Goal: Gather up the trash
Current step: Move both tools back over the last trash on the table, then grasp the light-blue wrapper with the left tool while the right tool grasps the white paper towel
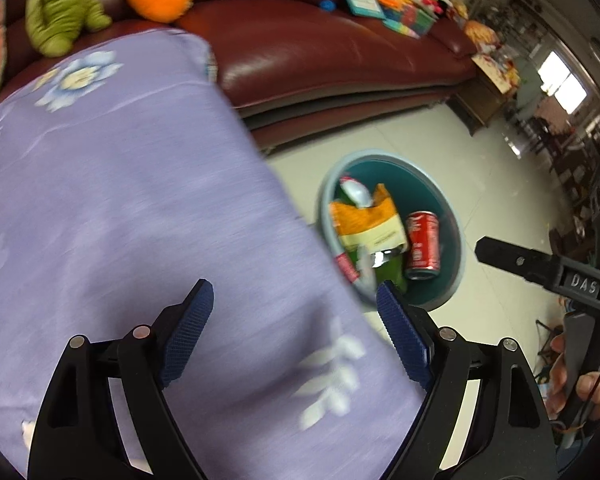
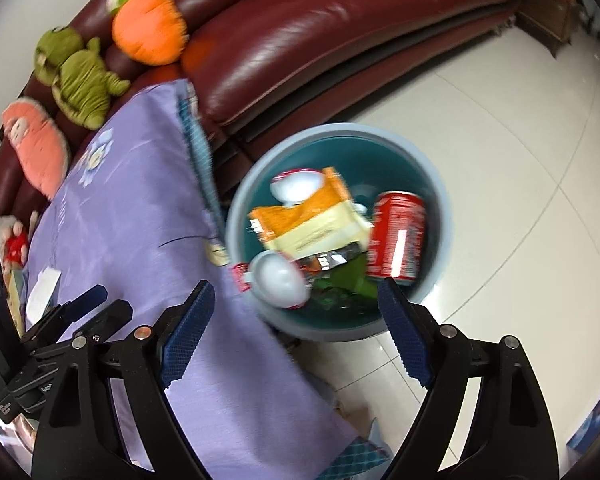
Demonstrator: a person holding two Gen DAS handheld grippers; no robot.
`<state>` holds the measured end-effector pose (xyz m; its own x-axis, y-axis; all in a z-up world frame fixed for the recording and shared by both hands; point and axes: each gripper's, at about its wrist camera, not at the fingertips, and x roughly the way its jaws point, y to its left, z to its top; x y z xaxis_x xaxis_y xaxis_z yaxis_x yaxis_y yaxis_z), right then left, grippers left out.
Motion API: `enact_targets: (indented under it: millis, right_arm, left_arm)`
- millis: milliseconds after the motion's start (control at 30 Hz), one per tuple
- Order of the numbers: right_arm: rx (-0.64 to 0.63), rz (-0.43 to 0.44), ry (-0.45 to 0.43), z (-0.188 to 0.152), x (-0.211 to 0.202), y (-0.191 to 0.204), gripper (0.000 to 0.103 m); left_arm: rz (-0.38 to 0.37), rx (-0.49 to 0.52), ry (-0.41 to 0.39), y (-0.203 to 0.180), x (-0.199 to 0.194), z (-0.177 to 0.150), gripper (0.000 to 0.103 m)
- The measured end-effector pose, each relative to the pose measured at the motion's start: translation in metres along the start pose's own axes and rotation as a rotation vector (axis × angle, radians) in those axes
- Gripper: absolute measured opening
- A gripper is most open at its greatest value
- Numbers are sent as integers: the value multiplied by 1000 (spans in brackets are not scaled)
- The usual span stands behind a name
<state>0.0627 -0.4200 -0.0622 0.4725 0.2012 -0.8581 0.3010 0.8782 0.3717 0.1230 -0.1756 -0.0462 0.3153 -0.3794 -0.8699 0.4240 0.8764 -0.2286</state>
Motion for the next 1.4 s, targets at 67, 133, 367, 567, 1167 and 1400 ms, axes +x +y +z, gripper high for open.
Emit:
enact_targets:
  millis: [67, 133, 367, 567, 1167, 1400]
  right_arm:
    - [-39, 14, 6, -2, -1, 22, 80]
    - [-87, 31, 14, -5, 0, 48, 80]
    - [-260, 64, 59, -15, 6, 141, 81]
    - [-410, 85, 91, -23, 14, 222, 81]
    - [-764, 190, 227, -53, 98, 433, 81]
    - [-796, 240, 275, -52, 137, 481, 81]
  left_arm:
    - [16, -29, -12, 17, -11, -7, 84]
    - [34, -70, -28, 40, -25, -16, 84]
    - [88, -178, -96, 112, -80, -47, 85]
    - [131, -277, -143, 171, -118, -77, 86]
    - [270, -550, -192, 329, -167, -132, 87]
    - [319, -622, -203, 373, -164, -132, 87]
